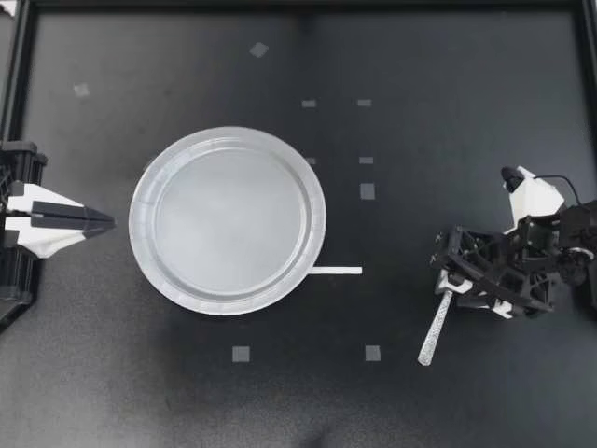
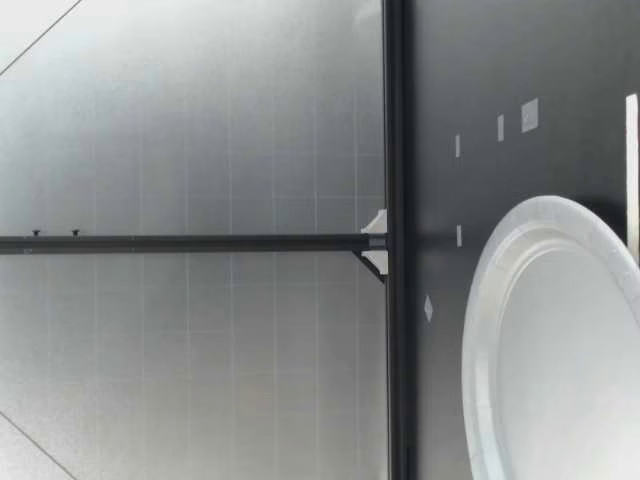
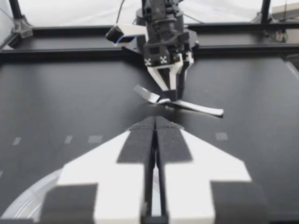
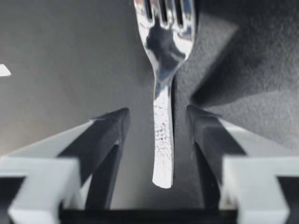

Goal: Pick up the fork and place it on the plate.

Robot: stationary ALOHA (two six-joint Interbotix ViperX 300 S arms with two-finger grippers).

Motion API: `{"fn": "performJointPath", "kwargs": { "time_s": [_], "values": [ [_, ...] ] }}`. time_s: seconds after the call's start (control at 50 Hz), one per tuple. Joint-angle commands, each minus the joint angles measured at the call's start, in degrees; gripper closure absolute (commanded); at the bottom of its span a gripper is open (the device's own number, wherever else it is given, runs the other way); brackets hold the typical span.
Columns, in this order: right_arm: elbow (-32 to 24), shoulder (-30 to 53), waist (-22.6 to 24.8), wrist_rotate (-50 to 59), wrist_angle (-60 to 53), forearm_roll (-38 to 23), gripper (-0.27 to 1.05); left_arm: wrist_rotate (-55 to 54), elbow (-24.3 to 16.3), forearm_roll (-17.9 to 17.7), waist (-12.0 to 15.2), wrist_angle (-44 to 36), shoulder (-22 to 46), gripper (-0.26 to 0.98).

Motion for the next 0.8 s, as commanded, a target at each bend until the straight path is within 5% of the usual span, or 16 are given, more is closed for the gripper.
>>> {"fn": "performJointPath", "kwargs": {
  "time_s": [0.0, 0.24, 0.78],
  "values": [
    [-1.1, -0.4, -1.1, -0.1, 0.0, -0.6, 0.25, 0.1, -0.4, 0.3, -0.1, -0.4, 0.3, 0.74],
    [-1.1, -0.4, -1.2, -0.1, 0.0, -0.6, 0.36, 0.1, -0.3, 1.1, -0.1, -0.4, 0.0, 0.74],
    [-1.2, 0.9, -1.2, 0.2, 2.2, -0.3, 0.36, 0.2, 0.0, 1.9, -0.1, -0.4, -1.8, 0.74]
  ]
}}
